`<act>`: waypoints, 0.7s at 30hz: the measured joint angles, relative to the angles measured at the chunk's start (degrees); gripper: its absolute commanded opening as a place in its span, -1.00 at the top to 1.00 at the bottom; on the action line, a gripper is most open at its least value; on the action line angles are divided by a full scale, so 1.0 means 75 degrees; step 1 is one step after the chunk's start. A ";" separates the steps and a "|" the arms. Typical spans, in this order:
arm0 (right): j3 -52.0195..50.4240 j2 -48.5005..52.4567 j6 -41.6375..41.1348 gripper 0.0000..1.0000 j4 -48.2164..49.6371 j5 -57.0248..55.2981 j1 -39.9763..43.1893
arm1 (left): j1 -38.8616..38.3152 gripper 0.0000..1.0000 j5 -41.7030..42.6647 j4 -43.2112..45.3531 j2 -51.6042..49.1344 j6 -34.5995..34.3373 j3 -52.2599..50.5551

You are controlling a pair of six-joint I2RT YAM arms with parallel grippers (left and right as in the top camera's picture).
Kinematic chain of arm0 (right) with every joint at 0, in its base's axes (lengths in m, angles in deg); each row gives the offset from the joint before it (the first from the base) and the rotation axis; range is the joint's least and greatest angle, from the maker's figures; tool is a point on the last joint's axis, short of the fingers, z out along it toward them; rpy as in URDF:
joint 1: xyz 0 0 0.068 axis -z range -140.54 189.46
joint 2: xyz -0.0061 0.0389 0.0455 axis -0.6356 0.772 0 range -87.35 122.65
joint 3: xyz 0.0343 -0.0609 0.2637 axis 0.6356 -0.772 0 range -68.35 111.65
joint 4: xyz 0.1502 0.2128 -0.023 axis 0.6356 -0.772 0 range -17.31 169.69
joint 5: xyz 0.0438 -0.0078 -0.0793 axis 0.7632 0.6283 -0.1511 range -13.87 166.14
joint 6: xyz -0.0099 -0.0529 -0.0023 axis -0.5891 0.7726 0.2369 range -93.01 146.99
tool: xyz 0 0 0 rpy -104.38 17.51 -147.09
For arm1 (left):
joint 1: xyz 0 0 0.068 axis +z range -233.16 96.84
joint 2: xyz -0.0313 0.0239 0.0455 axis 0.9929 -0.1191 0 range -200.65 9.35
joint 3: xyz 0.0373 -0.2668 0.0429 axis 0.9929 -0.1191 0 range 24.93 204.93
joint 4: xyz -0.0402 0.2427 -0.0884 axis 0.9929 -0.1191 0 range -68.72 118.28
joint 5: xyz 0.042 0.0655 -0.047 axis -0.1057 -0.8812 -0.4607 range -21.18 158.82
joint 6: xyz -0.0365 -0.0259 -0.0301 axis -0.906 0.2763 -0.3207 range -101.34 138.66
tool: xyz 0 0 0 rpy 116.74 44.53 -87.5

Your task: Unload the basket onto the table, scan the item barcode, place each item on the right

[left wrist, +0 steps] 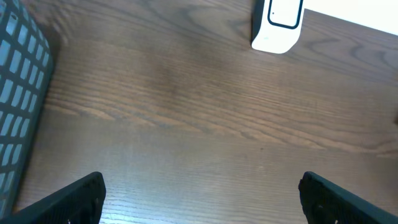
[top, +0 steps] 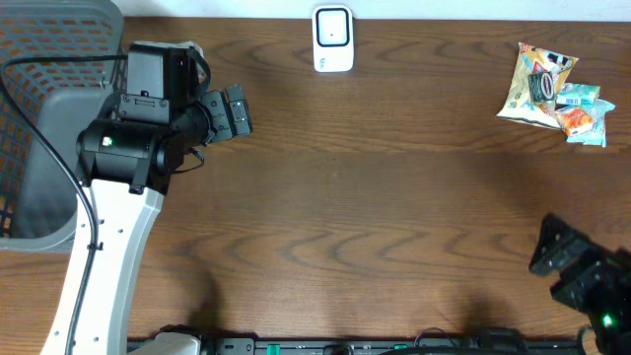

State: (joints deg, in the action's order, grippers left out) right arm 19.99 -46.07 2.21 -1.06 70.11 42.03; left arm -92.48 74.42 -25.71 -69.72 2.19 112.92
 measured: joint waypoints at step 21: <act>-0.7912 -0.3567 0.1655 -0.98 0.8475 0.1518 -0.0361 | 0.0000 -0.96 0.0000 0.0003 0.0000 0.0003 0.0000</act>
State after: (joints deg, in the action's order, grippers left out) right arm -39.35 -72.83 14.63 62.50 81.50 39.32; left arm -92.48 74.42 -25.69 -69.72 2.22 112.92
